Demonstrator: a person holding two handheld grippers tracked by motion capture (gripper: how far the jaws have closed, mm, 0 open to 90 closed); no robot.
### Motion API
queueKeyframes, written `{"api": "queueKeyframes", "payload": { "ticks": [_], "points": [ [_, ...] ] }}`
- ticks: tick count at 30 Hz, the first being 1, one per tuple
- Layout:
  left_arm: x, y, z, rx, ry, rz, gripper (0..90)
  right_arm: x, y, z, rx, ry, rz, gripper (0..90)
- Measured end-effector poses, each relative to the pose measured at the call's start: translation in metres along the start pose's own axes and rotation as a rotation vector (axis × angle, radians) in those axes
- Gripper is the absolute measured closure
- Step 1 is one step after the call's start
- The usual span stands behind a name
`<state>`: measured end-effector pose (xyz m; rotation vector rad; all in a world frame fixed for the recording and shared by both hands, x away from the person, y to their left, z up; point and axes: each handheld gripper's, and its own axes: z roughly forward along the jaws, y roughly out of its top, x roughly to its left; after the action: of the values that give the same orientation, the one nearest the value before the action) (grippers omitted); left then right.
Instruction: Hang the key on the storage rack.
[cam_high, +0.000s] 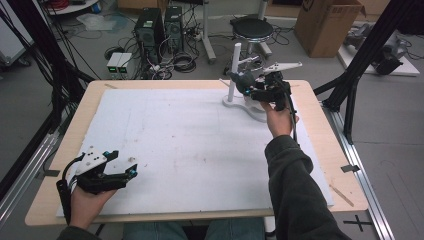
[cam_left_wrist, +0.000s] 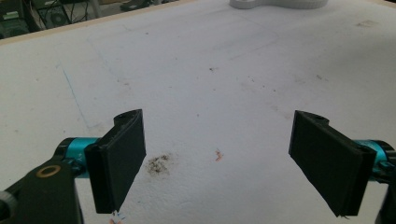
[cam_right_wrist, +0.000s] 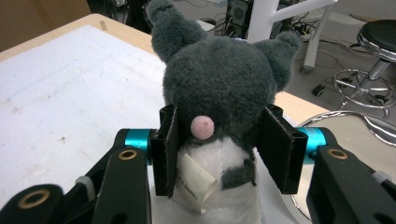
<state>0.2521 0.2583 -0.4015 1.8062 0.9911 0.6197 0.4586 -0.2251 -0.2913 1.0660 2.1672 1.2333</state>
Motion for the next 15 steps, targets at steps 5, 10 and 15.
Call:
{"api": "queueKeyframes", "payload": {
  "ticks": [5,10,15],
  "points": [
    [0.0001,0.0002,0.0002,0.002,-0.002,0.003,19.0,-0.0010,-0.0022,0.0003,0.004,0.002,0.008,52.3],
    [0.0001,0.0003,0.0002,0.002,-0.001,0.004,19.0,-0.0023,-0.0034,0.0010,-0.003,0.011,0.016,52.3],
    [0.0000,0.0001,0.0000,0.000,0.001,0.002,19.0,-0.0015,-0.0035,0.0021,0.002,0.015,0.021,52.2]
  ]
}}
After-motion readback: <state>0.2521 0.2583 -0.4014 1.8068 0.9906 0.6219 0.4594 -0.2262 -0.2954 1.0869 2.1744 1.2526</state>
